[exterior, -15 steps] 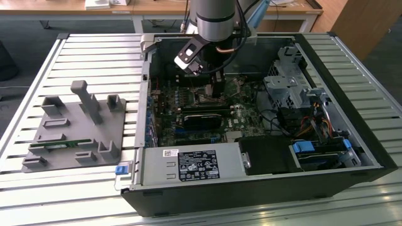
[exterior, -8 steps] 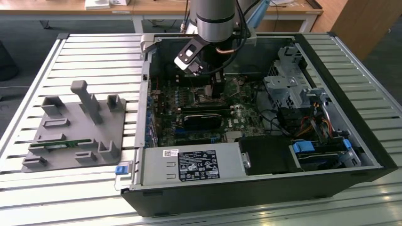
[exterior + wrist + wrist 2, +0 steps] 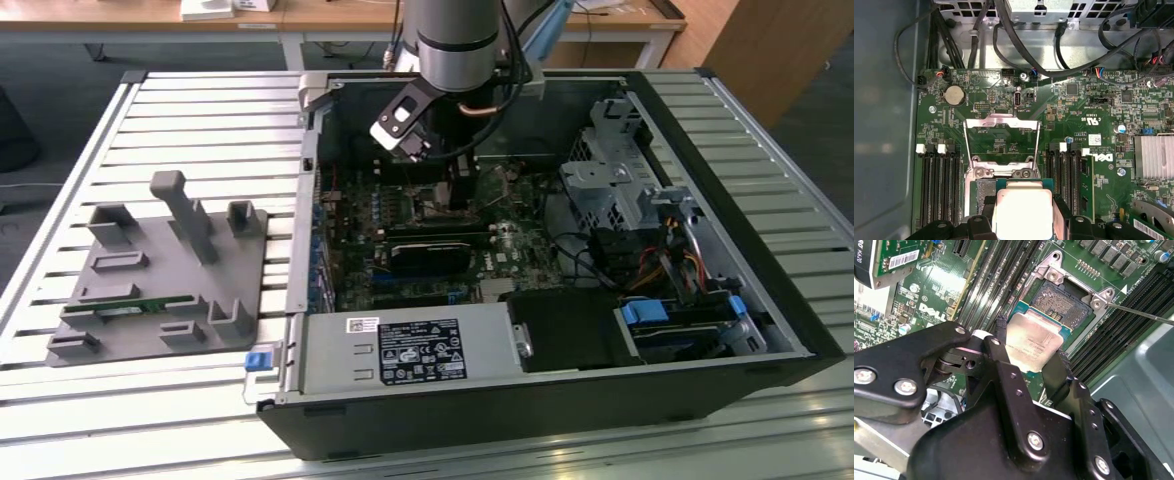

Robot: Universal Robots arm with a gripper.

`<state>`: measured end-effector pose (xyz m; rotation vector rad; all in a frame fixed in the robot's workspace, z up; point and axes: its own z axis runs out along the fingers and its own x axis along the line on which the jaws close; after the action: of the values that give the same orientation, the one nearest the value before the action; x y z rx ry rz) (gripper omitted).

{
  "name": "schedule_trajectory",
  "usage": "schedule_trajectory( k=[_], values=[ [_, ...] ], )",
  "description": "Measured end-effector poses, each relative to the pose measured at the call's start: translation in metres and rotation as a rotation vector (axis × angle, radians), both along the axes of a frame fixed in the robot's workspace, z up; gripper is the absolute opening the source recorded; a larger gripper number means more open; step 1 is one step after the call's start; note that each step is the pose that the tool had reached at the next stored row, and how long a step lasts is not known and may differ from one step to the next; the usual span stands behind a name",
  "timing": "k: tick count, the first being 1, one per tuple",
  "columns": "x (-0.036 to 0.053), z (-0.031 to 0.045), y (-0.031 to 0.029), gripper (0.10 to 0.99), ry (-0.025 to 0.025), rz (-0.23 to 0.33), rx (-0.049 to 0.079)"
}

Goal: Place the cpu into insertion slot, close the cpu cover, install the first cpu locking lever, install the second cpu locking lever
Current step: 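Place the cpu into insertion slot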

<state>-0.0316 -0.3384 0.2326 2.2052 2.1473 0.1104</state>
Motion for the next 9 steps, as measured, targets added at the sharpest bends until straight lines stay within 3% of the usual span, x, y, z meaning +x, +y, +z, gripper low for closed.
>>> schedule_trajectory(
  k=[9],
  values=[
    [0.0,-0.0012,0.0,0.533,-0.0001,-0.02,0.0]
  ],
)
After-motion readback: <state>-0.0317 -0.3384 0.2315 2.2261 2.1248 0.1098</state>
